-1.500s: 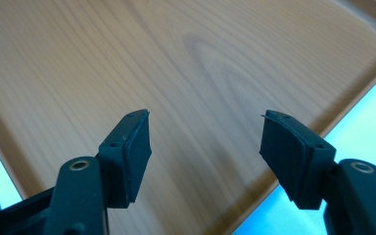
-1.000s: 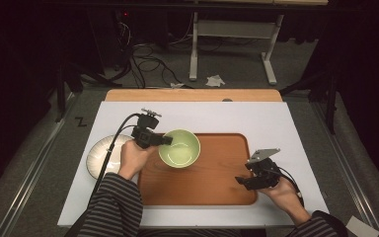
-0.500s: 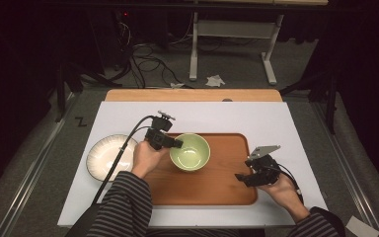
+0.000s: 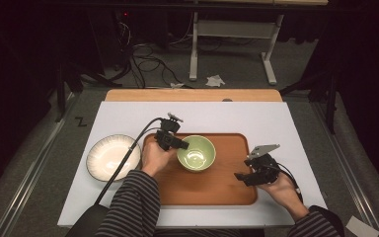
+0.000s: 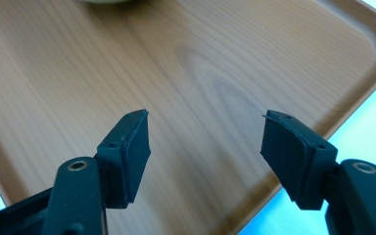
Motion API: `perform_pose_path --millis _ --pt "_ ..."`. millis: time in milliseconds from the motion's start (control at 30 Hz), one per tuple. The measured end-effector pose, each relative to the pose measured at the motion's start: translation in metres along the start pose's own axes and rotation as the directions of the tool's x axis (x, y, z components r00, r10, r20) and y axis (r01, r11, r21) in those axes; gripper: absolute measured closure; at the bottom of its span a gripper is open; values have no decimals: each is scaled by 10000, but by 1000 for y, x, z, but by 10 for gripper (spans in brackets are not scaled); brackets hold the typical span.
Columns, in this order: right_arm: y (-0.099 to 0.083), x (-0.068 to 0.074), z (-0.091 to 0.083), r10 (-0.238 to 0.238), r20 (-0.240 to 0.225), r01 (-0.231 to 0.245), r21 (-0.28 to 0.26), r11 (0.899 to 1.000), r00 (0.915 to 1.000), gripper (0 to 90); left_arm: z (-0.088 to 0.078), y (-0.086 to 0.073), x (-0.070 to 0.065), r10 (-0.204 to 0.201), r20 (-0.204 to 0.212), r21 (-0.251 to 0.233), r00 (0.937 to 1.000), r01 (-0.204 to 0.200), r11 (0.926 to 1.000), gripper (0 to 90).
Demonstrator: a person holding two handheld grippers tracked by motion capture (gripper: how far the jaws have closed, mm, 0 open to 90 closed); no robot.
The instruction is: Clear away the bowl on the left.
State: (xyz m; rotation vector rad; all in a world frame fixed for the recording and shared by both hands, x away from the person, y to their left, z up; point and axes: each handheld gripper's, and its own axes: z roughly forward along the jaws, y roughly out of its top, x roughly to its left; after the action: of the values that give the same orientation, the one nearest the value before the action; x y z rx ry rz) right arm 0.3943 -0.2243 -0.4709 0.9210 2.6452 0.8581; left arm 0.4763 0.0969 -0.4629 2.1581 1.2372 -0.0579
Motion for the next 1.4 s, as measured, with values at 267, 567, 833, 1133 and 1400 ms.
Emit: perform_pose_path --millis 267,567,833,1133,1400 --pt "2 3 2 -110 -64 111 68 9999 9999 365 16 2 -3 -114 109 146 9999 112 9998 828" --pt "1 1 2 -91 -68 92 105 9999 9999 364 21 1 0 638 44 136 9980 -639 9979 831" --pt "-2 -8 -6 489 -4 -489 -194 9986 9988 363 10 0 -2 794 -606 115 9950 -788 9968 633" --pt "-1 0 -2 102 -29 -101 16 9999 9999 362 -12 -2 -9 1156 -879 -272 9894 -1184 9926 492" --pt "-1 0 1 146 -42 -146 161 9998 9999 360 -23 -4 -9 1515 -909 -295 9843 -1547 9875 473"
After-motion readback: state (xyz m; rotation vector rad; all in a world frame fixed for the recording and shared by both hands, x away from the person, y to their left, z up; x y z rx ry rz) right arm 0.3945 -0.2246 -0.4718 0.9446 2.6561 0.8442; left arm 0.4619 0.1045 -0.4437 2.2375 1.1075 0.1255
